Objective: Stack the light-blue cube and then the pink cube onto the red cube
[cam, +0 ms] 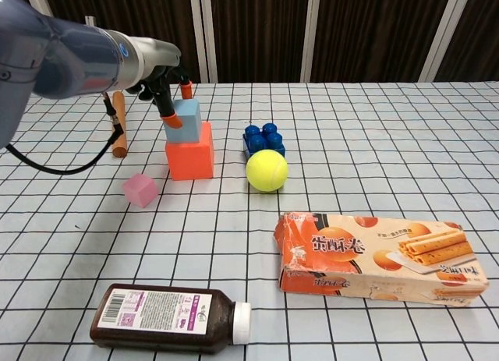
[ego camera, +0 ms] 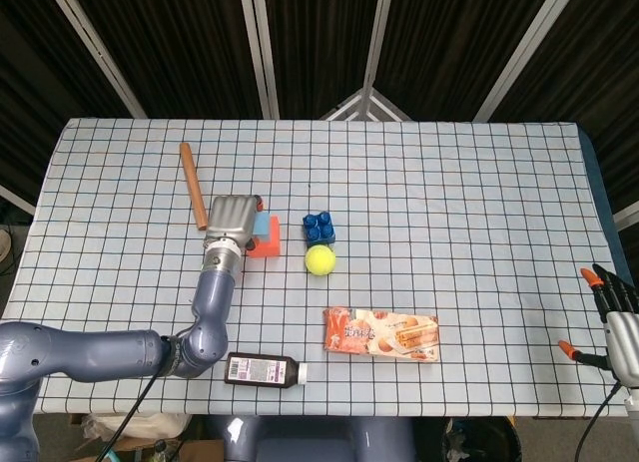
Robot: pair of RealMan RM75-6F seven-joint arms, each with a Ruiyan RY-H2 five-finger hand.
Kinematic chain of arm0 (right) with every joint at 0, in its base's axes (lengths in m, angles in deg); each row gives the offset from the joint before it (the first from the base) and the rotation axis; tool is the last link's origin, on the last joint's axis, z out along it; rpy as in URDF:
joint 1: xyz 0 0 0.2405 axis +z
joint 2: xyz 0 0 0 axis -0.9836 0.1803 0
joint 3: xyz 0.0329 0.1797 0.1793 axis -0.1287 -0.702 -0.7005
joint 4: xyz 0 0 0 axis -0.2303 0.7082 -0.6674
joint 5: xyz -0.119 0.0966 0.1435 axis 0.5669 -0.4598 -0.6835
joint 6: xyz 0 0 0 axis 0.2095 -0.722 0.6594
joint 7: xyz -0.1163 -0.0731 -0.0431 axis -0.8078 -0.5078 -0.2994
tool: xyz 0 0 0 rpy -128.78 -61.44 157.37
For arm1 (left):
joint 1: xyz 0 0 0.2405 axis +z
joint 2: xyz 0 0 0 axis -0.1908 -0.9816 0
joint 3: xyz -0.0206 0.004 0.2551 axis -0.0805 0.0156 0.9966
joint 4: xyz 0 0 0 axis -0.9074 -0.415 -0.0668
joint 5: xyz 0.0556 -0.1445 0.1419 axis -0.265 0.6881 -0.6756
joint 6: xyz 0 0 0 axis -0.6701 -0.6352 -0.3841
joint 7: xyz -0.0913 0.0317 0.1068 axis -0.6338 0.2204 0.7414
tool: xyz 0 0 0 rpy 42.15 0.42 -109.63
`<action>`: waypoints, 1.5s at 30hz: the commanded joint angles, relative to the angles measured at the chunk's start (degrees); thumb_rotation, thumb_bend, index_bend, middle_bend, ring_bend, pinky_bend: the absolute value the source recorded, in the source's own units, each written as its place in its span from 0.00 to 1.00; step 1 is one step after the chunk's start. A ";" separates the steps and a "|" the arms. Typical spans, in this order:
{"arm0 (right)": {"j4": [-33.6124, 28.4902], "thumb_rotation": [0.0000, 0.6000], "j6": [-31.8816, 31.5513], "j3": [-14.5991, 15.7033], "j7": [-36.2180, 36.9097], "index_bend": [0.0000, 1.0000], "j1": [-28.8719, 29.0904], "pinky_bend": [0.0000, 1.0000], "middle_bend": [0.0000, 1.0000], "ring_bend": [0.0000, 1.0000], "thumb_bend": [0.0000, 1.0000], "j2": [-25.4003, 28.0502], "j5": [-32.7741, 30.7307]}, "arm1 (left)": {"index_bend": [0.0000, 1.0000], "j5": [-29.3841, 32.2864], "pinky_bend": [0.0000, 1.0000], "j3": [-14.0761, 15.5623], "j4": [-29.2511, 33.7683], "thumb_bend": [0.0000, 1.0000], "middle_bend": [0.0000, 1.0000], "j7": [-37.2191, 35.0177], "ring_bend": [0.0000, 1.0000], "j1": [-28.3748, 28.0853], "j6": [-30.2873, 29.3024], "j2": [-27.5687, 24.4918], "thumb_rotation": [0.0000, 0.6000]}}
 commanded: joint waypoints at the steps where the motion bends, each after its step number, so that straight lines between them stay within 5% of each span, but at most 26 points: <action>1: -0.11 1.00 0.17 0.02 -0.10 0.00 0.04 0.10 0.01 0.03 0.13 0.04 -0.09 | 0.29 -0.05 0.97 0.09 0.52 0.31 0.84 0.17 0.82 0.12 -0.50 -0.43 1.00; 10: -0.52 1.00 0.38 -0.06 -0.80 0.00 0.02 0.10 0.01 0.03 0.13 0.03 -0.62 | 0.23 -1.43 0.97 -0.16 4.08 0.29 0.84 -0.25 0.82 0.73 -1.63 -2.76 1.00; 15: -0.90 1.00 0.82 -0.18 -1.09 0.00 0.07 0.10 0.01 0.03 0.13 0.21 -1.23 | 0.26 -4.19 0.97 -0.38 14.11 0.29 0.83 -0.10 0.82 2.24 -4.11 -9.08 1.00; 18: -1.05 1.00 0.72 -0.15 -1.10 0.00 0.02 0.10 0.01 0.03 0.13 0.21 -1.12 | 0.28 -6.87 0.97 0.96 22.93 0.29 0.83 -1.20 0.82 5.04 -4.49 -14.99 1.00; 26: -1.17 1.00 0.11 -0.28 -0.41 0.00 -0.32 0.10 0.01 0.03 0.13 0.44 -1.11 | 0.29 -13.15 0.97 6.04 32.19 0.29 0.83 -5.47 0.82 10.71 -3.11 -23.30 1.00; 36: -1.03 1.00 0.61 -0.29 -0.07 0.00 -0.15 0.10 0.01 0.03 0.13 0.52 -1.16 | 0.34 -18.51 0.97 13.31 27.13 0.29 0.83 -9.82 0.82 14.03 1.99 -21.47 1.00; 45: -1.12 1.00 1.09 -0.45 -0.34 0.00 -0.11 0.10 0.01 0.03 0.13 0.53 -1.93 | 0.36 -22.44 0.97 16.54 19.77 0.29 0.83 -14.17 0.82 14.12 10.37 -17.80 1.00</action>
